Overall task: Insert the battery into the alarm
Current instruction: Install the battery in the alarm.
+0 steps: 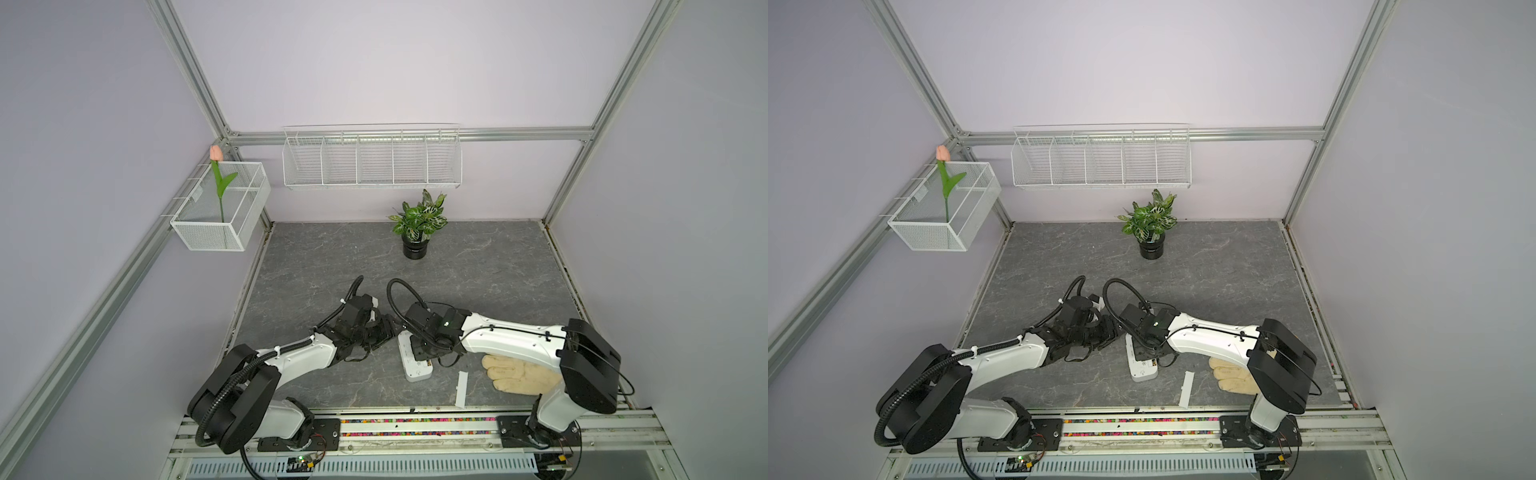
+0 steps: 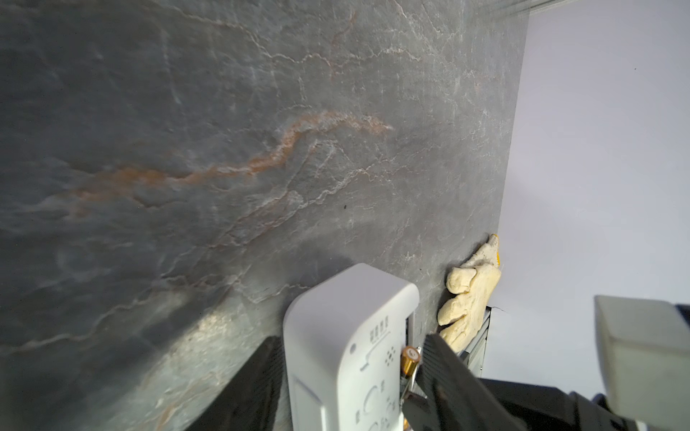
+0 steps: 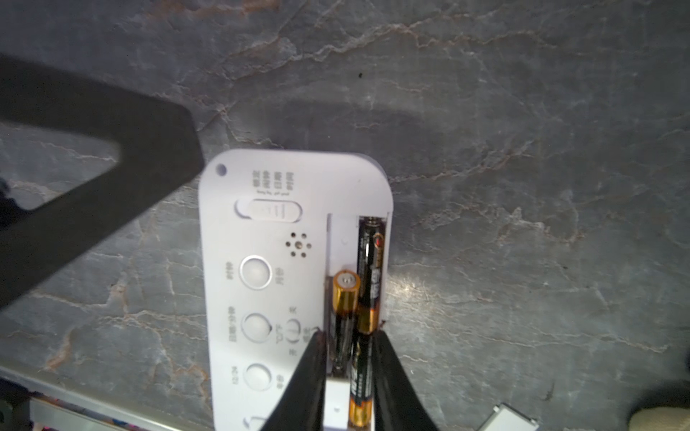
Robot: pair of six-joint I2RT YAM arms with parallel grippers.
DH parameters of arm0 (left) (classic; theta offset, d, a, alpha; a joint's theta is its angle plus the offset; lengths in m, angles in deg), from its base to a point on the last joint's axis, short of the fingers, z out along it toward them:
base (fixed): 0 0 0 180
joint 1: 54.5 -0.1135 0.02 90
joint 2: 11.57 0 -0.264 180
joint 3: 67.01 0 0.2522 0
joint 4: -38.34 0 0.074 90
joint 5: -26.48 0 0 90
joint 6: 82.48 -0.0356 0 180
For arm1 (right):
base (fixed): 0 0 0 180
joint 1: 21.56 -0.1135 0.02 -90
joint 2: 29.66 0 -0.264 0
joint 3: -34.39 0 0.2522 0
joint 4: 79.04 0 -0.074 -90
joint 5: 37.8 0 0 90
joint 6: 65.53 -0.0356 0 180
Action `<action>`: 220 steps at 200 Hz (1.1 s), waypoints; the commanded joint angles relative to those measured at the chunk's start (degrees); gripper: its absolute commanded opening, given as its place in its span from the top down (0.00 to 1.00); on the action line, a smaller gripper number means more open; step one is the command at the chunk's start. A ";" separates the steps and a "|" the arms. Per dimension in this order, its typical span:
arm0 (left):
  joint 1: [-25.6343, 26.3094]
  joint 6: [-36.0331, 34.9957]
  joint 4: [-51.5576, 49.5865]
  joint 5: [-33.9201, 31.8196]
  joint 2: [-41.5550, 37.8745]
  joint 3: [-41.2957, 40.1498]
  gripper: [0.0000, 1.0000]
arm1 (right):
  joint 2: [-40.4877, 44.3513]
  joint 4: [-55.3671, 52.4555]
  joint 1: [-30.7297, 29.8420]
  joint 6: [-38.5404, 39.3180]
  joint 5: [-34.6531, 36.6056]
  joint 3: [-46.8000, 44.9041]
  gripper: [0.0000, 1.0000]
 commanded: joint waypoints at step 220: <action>8.97 3.67 2.09 -4.19 -3.87 -6.36 0.38 | -5.03 0.82 4.25 5.68 -2.19 4.48 0.85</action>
